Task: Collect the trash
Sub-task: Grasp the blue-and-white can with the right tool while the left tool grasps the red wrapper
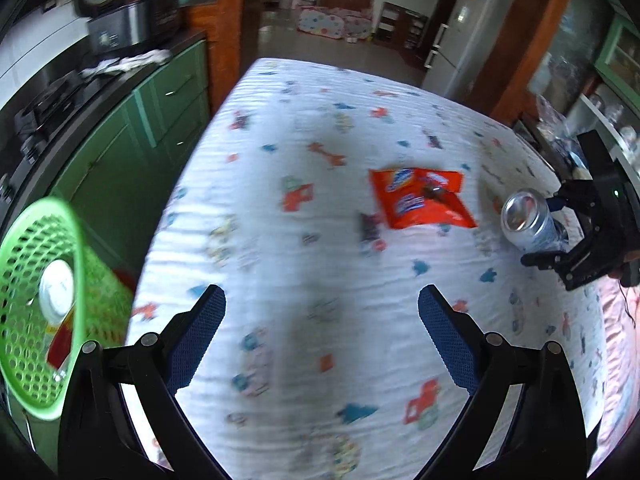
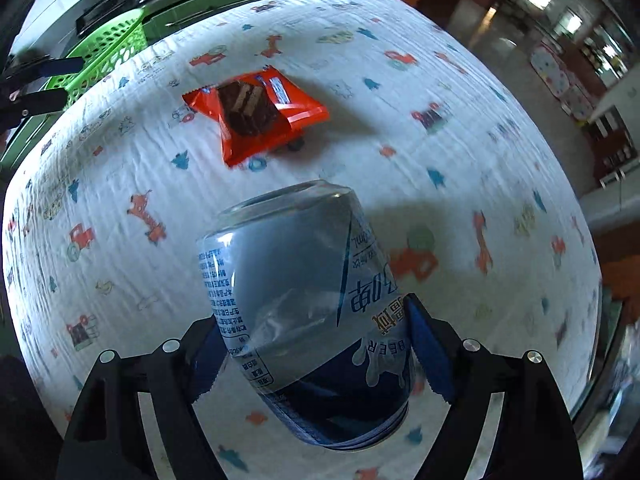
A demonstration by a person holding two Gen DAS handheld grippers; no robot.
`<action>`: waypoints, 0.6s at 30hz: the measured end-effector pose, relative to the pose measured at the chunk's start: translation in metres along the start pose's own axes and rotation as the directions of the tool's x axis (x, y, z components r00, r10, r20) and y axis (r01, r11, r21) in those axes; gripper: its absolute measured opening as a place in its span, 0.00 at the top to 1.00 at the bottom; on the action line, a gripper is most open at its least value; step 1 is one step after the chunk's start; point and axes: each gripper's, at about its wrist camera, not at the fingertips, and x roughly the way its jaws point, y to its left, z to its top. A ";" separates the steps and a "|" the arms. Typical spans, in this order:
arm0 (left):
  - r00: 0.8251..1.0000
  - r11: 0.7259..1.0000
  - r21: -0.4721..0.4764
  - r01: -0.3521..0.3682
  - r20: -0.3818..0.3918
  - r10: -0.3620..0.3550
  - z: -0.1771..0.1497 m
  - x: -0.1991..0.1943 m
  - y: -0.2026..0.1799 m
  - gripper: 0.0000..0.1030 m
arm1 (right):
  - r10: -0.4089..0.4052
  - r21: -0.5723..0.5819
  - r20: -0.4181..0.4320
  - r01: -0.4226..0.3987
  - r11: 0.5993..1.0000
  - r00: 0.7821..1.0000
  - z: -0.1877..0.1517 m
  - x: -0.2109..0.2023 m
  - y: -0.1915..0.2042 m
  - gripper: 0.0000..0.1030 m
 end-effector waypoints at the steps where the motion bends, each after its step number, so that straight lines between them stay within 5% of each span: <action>1: 1.000 1.000 0.016 0.016 -0.001 -0.016 0.005 0.003 -0.008 0.07 | 0.000 0.017 0.008 0.000 1.000 1.000 -0.005 -0.003 0.001 0.24; 5: 0.996 0.984 0.155 0.088 -0.014 -0.087 0.026 0.024 -0.045 0.07 | 0.021 0.086 0.050 -0.025 0.996 0.999 -0.025 -0.019 0.002 0.24; 8: 0.993 0.941 0.316 0.119 -0.043 -0.111 0.038 0.043 -0.072 0.07 | 0.025 0.119 0.084 -0.035 0.992 0.996 -0.040 -0.032 0.010 0.24; 12: 0.988 0.849 0.506 0.153 -0.090 -0.124 0.050 0.070 -0.100 0.07 | 0.025 0.158 0.113 -0.043 0.986 0.993 -0.058 -0.043 0.024 0.24; 18: 0.985 0.726 0.666 0.169 -0.134 -0.106 0.061 0.104 -0.117 0.07 | 0.030 0.217 0.128 -0.057 0.974 0.991 -0.074 -0.043 0.038 0.24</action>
